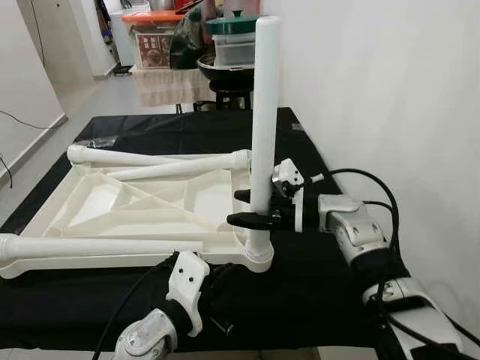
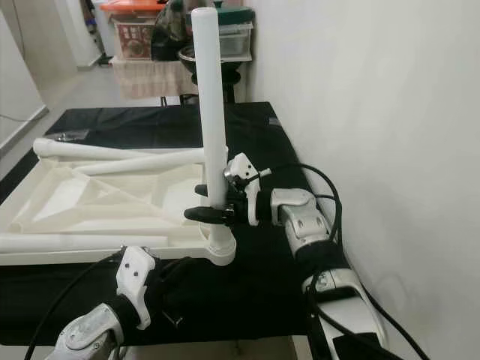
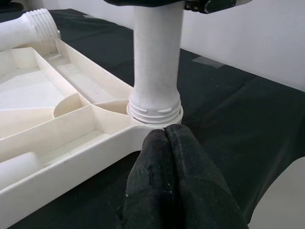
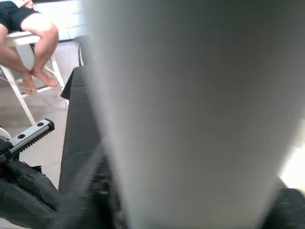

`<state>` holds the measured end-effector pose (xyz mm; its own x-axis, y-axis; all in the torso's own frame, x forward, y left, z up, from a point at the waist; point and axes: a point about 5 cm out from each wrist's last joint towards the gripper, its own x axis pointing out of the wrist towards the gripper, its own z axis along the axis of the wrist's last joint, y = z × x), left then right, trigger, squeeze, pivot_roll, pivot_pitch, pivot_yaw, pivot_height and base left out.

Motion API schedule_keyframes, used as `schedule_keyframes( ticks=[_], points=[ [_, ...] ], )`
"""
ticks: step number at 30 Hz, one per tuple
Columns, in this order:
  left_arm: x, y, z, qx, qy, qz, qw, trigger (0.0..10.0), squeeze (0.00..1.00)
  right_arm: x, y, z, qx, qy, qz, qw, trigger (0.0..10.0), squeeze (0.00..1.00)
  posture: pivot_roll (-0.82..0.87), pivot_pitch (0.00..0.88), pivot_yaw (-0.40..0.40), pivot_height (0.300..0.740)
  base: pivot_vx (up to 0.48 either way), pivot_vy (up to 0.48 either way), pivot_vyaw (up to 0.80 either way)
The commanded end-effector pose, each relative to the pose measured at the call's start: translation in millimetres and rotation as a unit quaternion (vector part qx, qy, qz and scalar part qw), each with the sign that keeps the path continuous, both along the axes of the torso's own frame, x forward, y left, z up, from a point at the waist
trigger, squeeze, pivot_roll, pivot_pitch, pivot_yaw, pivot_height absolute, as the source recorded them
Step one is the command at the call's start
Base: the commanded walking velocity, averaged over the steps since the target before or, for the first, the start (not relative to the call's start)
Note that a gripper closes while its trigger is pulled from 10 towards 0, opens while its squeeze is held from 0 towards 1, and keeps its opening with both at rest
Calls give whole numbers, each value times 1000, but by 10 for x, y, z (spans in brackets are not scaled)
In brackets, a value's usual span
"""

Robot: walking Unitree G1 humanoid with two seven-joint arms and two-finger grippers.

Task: Building children table

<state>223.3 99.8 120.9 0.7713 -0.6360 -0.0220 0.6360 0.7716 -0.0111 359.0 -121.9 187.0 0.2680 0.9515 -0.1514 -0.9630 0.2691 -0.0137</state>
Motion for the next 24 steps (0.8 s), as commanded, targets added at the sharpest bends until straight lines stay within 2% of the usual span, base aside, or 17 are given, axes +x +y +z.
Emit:
schedule_keyframes(
  ticks=[1, 5, 7, 9, 10, 11, 12, 14, 15, 16, 17, 18, 19, 20, 23, 24],
  points=[
    [8, -23, -32, 6, 1, 1, 1000, 10000, 0, -7, 40, -10, 3, 1, 26, 1000, 0, 0, 91, 0, -37, 740, 0, 0, 0],
    [12, -35, -37, 5, 4, -1, 1000, 10000, 0, -8, 31, -20, 5, -3, 21, 1000, 0, 0, 84, 0, -37, 740, 0, 0, 0],
    [15, -53, -47, 1, 12, -5, 1000, 10000, 0, -12, 25, -74, 4, -23, -24, 999, 0, 0, 70, 0, -38, 740, 0, 0, 0],
    [15, -53, -47, 1, 12, -5, 1000, 10000, 0, -12, 25, -74, 4, -23, -24, 999, 0, 0, 70, 0, -38, 740, 0, 0, 0],
    [13, -58, -50, 1, 15, -6, 1000, 10000, 0, -24, 30, -140, 1, -25, -67, 997, 0, 0, 68, 0, -37, 740, 0, 0, 0],
    [13, -58, -50, 1, 15, -6, 1000, 10000, 0, -24, 30, -140, 1, -25, -67, 997, 0, 0, 68, 0, -37, 740, 0, 0, 0],
    [0, -47, -49, 3, 16, -4, 1000, 10000, 0, -89, 134, -384, 7, -24, -258, 966, 0, 0, 61, 0, -37, 740, 0, 0, 0],
    [0, -47, -49, 3, 16, -4, 1000, 10000, 0, -89, 134, -384, 7, -24, -258, 966, 0, 0, 61, 0, -37, 740, 0, 0, 0],
    [-3, -42, -48, 4, 16, -4, 1000, 10000, 0, -120, 145, -454, 14, -19, -343, 939, 0, 0, 61, 0, -37, 740, 0, 0, 0],
    [2, -23, -48, 6, 17, 1, 1000, 10000, 0, -347, 249, -699, 30, 32, -423, 905, 0, 0, 32, 0, -24, 740, 0, 0, 0],
    [2, -23, -48, 6, 17, 1, 1000, 10000, 0, -347, 249, -699, 30, 32, -423, 905, 0, 0, 32, 0, -24, 740, 0, 0, 0],
    [11, -4, -46, 8, 17, 4, 1000, 10000, 0, -509, 392, -697, 54, 13, -434, 899, 0, 0, 19, 6, -15, 740, 0, 0, 0],
    [11, -4, -46, 8, 17, 4, 1000, 10000, 0, -509, 392, -697, 54, 13, -434, 899, 0, 0, 19, 6, -15, 740, 0, 0, 0],
    [38, 29, -46, 16, 13, 12, 1000, 10000, 0, -562, 512, -611, 71, -12, -411, 909, 0, 0, -12, 0, 12, 740, 0, 0, 0],
    [60, 21, -40, 19, 12, 15, 1000, 10000, 0, -495, 449, -659, 68, 11, -420, 905, 0, 0, 11, 5, -2, 740, 0, 0, 0],
    [70, 19, -42, 17, 14, 14, 1000, 10000, 0, -480, 449, -669, 71, 21, -413, 908, 0, 0, 12, 0, -6, 740, 0, 0, 0]
  ],
)
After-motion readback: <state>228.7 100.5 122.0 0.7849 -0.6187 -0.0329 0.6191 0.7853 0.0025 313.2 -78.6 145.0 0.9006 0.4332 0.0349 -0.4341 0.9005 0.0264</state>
